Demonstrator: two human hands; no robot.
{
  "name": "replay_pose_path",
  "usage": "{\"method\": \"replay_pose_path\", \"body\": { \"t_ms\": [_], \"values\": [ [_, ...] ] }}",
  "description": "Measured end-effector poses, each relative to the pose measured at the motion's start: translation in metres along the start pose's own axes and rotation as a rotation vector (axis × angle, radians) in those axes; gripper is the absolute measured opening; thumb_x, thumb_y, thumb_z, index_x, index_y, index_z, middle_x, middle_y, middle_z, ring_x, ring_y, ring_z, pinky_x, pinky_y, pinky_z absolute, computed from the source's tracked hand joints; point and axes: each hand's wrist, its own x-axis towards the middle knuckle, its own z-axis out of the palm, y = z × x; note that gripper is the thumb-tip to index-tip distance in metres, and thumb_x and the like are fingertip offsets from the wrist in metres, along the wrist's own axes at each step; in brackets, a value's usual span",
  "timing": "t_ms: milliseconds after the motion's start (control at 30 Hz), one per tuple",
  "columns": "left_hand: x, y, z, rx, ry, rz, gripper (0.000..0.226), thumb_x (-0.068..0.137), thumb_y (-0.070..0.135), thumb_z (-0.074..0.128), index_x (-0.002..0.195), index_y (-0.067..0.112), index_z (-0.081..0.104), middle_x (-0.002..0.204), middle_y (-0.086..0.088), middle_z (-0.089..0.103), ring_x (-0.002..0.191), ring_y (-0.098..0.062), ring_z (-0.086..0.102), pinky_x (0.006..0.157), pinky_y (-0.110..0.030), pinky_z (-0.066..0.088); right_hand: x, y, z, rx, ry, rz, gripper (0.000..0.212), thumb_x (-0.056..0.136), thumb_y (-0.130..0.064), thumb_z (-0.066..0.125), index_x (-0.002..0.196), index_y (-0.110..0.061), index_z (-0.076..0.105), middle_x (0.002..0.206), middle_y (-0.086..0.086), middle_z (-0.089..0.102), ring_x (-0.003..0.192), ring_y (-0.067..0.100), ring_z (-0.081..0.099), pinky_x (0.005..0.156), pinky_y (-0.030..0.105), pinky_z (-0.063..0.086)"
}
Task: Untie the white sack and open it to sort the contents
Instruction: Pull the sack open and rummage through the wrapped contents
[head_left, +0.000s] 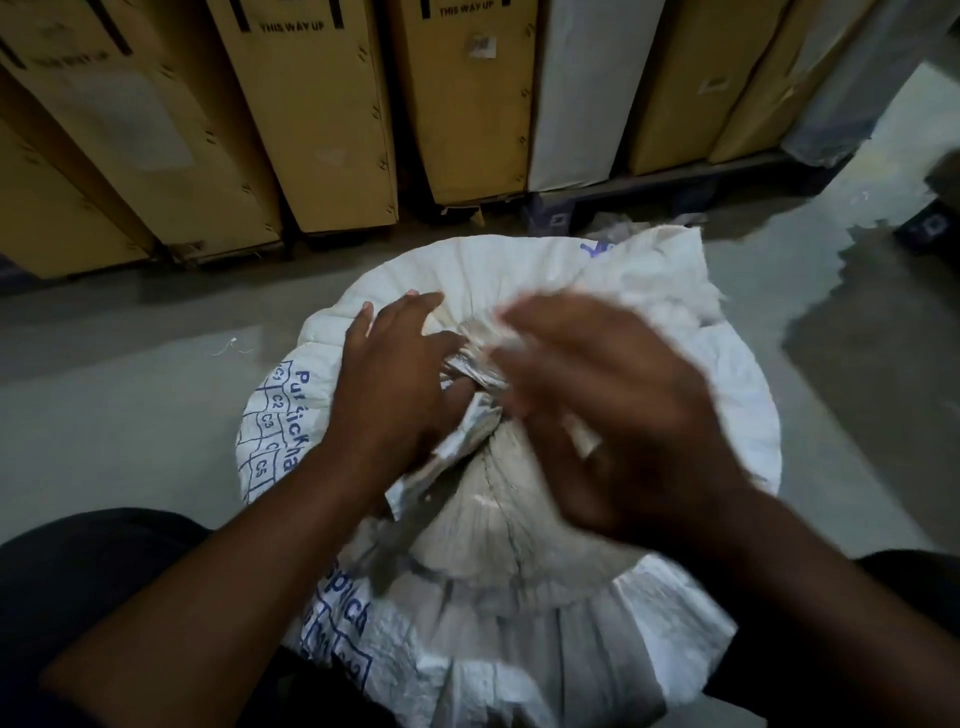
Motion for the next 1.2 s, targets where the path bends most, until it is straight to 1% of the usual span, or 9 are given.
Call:
{"method": "replay_pose_path", "body": {
  "t_ms": [100, 200, 300, 400, 600, 767, 867, 1000, 1200],
  "values": [
    [0.015, -0.015, -0.016, -0.003, 0.159, -0.085, 0.047, 0.079, 0.051, 0.053, 0.108, 0.025, 0.08, 0.141, -0.003, 0.064, 0.133, -0.027, 0.055, 0.119, -0.055, 0.03, -0.012, 0.001, 0.021, -0.115, -0.555, 0.05, 0.027, 0.095, -0.037, 0.061, 0.111, -0.02, 0.075, 0.115, 0.001, 0.074, 0.116, 0.02, 0.066, 0.123, 0.04, 0.023],
    [0.027, -0.047, -0.043, 0.038, 0.328, -0.225, 0.038, 0.083, 0.041, 0.067, 0.107, 0.013, 0.077, 0.12, -0.01, 0.069, 0.11, -0.033, 0.064, 0.101, -0.054, 0.047, -0.016, 0.043, 0.016, -0.273, -0.983, 0.573, 0.056, 0.095, -0.065, 0.049, 0.143, -0.035, 0.052, 0.136, -0.007, 0.067, 0.138, 0.017, 0.052, 0.125, 0.046, 0.001],
    [0.028, -0.074, -0.064, 0.077, 0.408, -0.409, 0.036, 0.086, 0.04, 0.063, 0.1, 0.01, 0.077, 0.113, -0.017, 0.067, 0.103, -0.04, 0.064, 0.093, -0.054, 0.052, -0.012, 0.078, -0.01, -0.375, -1.074, 0.808, 0.06, 0.093, -0.072, 0.044, 0.143, -0.039, 0.051, 0.147, -0.004, 0.058, 0.141, 0.022, 0.048, 0.122, 0.046, 0.022],
    [0.028, -0.067, -0.062, 0.036, 0.429, -0.5, 0.031, 0.084, 0.029, 0.06, 0.103, 0.009, 0.075, 0.118, -0.021, 0.065, 0.107, -0.044, 0.063, 0.097, -0.058, 0.05, -0.015, 0.086, -0.01, -0.444, -1.228, 0.807, 0.062, 0.092, -0.072, 0.046, 0.121, -0.022, 0.069, 0.109, 0.0, 0.074, 0.114, 0.024, 0.065, 0.1, 0.037, 0.049],
    [0.012, -0.001, -0.046, 0.064, 0.276, -0.116, 0.072, 0.075, 0.006, 0.071, 0.145, 0.017, 0.055, 0.162, -0.017, 0.033, 0.156, -0.039, 0.025, 0.127, -0.059, 0.014, -0.013, 0.067, -0.005, -0.481, -0.858, 0.773, 0.051, 0.094, -0.063, 0.052, 0.125, -0.025, 0.066, 0.118, -0.001, 0.071, 0.11, 0.021, 0.066, 0.083, 0.03, 0.045],
    [-0.015, 0.046, -0.024, -0.058, 0.194, 0.333, 0.029, 0.076, 0.007, 0.063, 0.1, 0.014, 0.077, 0.128, -0.011, 0.068, 0.122, -0.034, 0.061, 0.101, -0.053, 0.049, -0.007, 0.051, -0.002, 0.086, -0.413, 0.698, 0.012, 0.094, -0.039, 0.068, 0.094, -0.031, 0.077, 0.059, -0.013, 0.066, 0.062, 0.003, 0.062, 0.058, 0.017, 0.04],
    [-0.017, 0.042, -0.007, -0.159, -0.085, 0.273, 0.03, 0.084, 0.025, 0.054, 0.102, 0.028, 0.077, 0.096, 0.007, 0.071, 0.089, -0.022, 0.067, 0.074, -0.043, 0.055, -0.015, 0.06, 0.016, 0.165, -0.433, 0.64, 0.011, 0.093, -0.022, 0.07, 0.086, -0.025, 0.079, 0.08, -0.012, 0.075, 0.079, 0.003, 0.068, 0.073, 0.027, 0.053],
    [-0.01, 0.024, 0.01, -0.096, -0.191, 0.209, 0.034, 0.091, 0.036, 0.054, 0.114, 0.036, 0.078, 0.099, 0.01, 0.076, 0.1, -0.018, 0.063, 0.084, -0.039, 0.051, -0.027, 0.077, 0.039, 0.144, -0.497, 0.601, 0.017, 0.09, -0.011, 0.067, 0.094, -0.023, 0.079, 0.094, -0.01, 0.077, 0.086, 0.007, 0.07, 0.081, 0.035, 0.056],
    [-0.004, 0.019, 0.005, 0.114, -0.218, 0.145, 0.04, 0.086, 0.056, 0.056, 0.114, 0.037, 0.076, 0.108, 0.012, 0.076, 0.108, -0.016, 0.067, 0.096, -0.042, 0.046, -0.03, 0.078, 0.047, -0.143, -0.771, 0.497, 0.024, 0.087, -0.04, 0.069, 0.11, -0.034, 0.073, 0.1, -0.006, 0.076, 0.096, 0.018, 0.069, 0.083, 0.036, 0.054]
  ]
}}
